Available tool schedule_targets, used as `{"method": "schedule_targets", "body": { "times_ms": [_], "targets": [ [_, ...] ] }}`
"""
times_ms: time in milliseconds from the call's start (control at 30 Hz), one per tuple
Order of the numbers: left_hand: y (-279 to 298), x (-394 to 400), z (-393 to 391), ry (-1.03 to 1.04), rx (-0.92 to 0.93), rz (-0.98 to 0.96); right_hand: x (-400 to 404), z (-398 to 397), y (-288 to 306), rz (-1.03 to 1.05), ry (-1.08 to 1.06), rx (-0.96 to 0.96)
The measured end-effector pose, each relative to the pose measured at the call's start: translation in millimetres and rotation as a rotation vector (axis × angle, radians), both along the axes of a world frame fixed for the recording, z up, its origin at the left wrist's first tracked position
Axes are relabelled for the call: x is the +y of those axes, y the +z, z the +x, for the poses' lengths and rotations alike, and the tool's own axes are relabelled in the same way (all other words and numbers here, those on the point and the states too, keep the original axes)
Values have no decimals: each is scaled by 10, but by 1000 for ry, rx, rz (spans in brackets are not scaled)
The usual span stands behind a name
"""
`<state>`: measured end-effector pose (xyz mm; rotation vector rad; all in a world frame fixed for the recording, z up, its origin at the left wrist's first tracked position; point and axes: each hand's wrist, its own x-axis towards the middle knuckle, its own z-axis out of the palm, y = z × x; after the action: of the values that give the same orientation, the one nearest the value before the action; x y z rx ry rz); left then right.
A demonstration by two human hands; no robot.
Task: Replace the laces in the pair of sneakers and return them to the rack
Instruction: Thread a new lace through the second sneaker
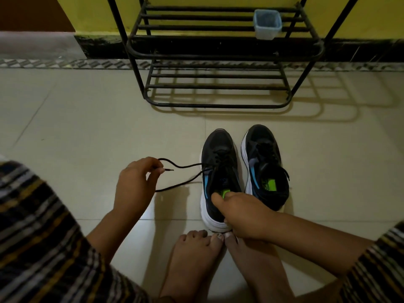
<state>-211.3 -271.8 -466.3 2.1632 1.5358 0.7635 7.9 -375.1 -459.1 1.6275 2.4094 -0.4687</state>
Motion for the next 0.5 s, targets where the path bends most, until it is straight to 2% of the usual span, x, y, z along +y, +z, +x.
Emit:
{"method": "schedule_targets", "body": {
  "times_ms": [100, 300, 367, 433, 500],
  "targets": [
    [22, -45, 63, 82, -200, -199, -3, -1, -1, 0, 2, 6],
    [53, -79, 195, -45, -94, -386, 1, -10, 4, -36, -14, 5],
    [90, -94, 231, -84, -108, -423, 3, -13, 14, -45, -14, 6],
    [127, -92, 280, -108, -159, -431, 8, 2, 12, -50, -15, 16],
    [200, -79, 343, -103, -130, -391, 3, 11, -9, -63, -20, 33]
  ]
}}
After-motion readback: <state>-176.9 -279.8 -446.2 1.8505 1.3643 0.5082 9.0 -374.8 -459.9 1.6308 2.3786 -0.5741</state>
